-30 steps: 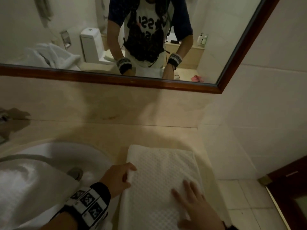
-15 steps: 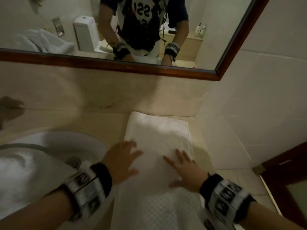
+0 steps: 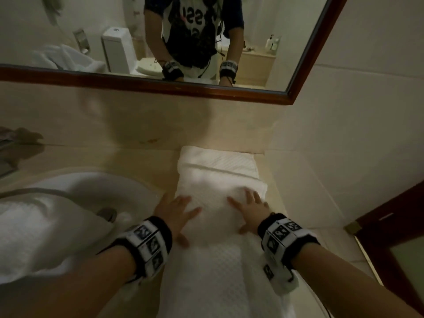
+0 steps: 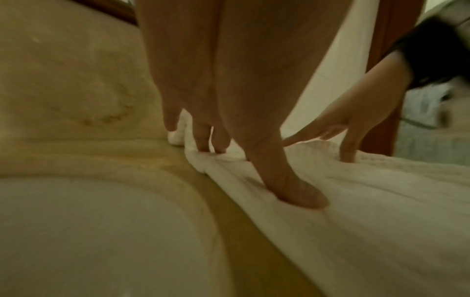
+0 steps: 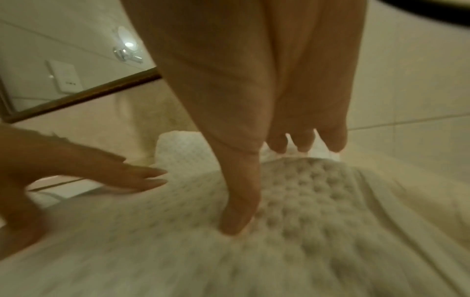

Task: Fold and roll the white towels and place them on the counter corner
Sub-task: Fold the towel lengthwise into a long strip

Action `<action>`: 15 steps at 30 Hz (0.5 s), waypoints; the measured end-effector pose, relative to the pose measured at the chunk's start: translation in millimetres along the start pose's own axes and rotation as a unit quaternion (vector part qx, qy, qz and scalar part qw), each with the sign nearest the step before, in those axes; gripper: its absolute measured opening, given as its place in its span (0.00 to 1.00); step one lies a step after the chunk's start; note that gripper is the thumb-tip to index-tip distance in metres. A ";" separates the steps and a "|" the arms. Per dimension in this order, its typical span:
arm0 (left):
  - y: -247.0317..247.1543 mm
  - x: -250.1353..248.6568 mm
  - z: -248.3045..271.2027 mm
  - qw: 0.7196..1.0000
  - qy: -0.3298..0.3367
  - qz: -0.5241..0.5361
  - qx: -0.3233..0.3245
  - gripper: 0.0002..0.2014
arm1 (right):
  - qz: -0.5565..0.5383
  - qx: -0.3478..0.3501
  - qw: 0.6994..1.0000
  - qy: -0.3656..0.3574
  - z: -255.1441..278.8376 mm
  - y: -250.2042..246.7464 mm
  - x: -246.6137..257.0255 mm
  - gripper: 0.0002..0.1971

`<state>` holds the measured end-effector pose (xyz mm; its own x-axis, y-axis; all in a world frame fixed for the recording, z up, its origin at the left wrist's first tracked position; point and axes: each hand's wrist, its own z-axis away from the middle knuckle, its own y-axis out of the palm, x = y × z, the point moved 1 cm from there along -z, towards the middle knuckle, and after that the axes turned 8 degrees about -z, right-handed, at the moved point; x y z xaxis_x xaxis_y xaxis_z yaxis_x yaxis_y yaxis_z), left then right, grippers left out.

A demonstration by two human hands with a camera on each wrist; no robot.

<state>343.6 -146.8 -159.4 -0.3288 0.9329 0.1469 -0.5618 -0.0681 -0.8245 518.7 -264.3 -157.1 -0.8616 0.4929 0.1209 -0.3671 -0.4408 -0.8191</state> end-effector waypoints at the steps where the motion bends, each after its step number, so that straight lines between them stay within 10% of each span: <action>1: -2.8 -1.5 0.4 1.000 -0.019 -0.019 -0.001 0.46 | 0.009 -0.011 1.000 -0.004 9.1 3.2 6.2 0.48; 9: 55.7 -64.8 66.7 0.995 0.026 -0.039 -0.089 0.28 | -0.038 0.075 0.993 -0.082 86.2 76.8 19.2 0.53; 15: 27.3 -45.5 28.2 0.999 0.029 0.024 0.030 0.58 | -0.006 0.068 0.997 -0.046 38.8 43.3 17.7 0.52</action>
<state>321.9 -201.0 -173.2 -0.3134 0.9467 0.0743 -0.5911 -0.1333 -0.7955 474.0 -303.7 -168.7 -0.8828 0.4313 0.1861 -0.4167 -0.5362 -0.7341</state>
